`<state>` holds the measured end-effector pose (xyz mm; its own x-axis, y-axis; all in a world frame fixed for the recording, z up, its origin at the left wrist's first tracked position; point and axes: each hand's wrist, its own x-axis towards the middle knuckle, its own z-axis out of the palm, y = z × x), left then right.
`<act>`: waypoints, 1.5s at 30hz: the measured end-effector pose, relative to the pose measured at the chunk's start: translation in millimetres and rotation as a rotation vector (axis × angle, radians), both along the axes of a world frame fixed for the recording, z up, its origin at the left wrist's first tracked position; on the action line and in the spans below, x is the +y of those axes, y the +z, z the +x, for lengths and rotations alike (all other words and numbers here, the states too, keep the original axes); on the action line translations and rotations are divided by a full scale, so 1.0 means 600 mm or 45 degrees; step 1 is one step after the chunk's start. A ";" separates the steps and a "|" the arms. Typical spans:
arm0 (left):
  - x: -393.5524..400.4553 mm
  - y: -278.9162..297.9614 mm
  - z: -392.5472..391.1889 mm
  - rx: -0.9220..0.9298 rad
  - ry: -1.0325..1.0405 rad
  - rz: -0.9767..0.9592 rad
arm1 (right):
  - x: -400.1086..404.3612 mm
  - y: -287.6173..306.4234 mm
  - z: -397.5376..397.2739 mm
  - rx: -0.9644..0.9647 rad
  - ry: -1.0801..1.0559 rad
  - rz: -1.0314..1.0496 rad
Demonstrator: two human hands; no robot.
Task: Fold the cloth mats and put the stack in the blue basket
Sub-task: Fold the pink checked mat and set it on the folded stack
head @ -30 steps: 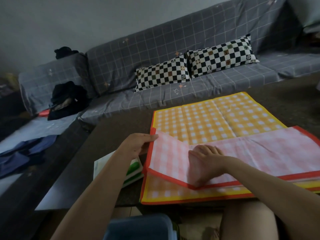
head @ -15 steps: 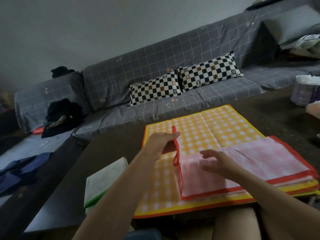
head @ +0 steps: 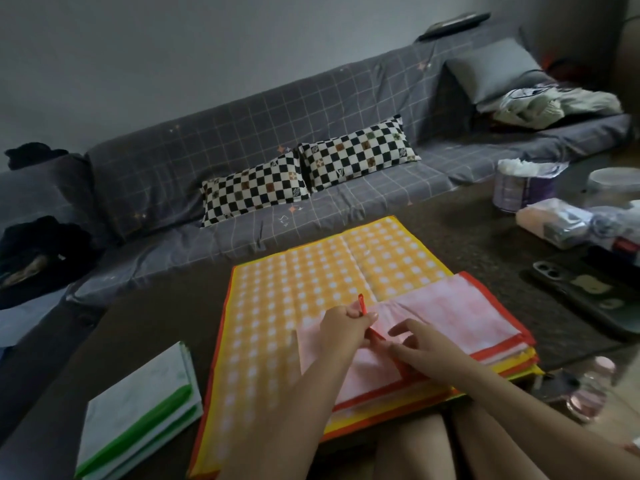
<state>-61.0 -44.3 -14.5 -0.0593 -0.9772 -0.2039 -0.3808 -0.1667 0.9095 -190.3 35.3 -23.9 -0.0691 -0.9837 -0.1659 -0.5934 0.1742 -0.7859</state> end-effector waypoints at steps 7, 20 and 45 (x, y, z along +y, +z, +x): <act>0.016 -0.018 0.006 0.015 -0.021 -0.076 | 0.003 -0.025 0.021 0.193 -0.024 -0.157; -0.015 -0.069 0.081 -1.124 -0.436 -0.520 | 0.004 -0.065 0.035 0.332 -0.031 -0.488; 0.024 -0.056 0.009 -0.947 -0.678 -0.445 | -0.058 -0.029 -0.093 0.680 -0.118 -0.285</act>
<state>-55.6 -30.1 -48.2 -0.4840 -0.8721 -0.0718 -0.8241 0.4267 0.3724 -245.9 0.6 -41.2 -0.1732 -0.9767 0.1267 -0.9075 0.1083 -0.4059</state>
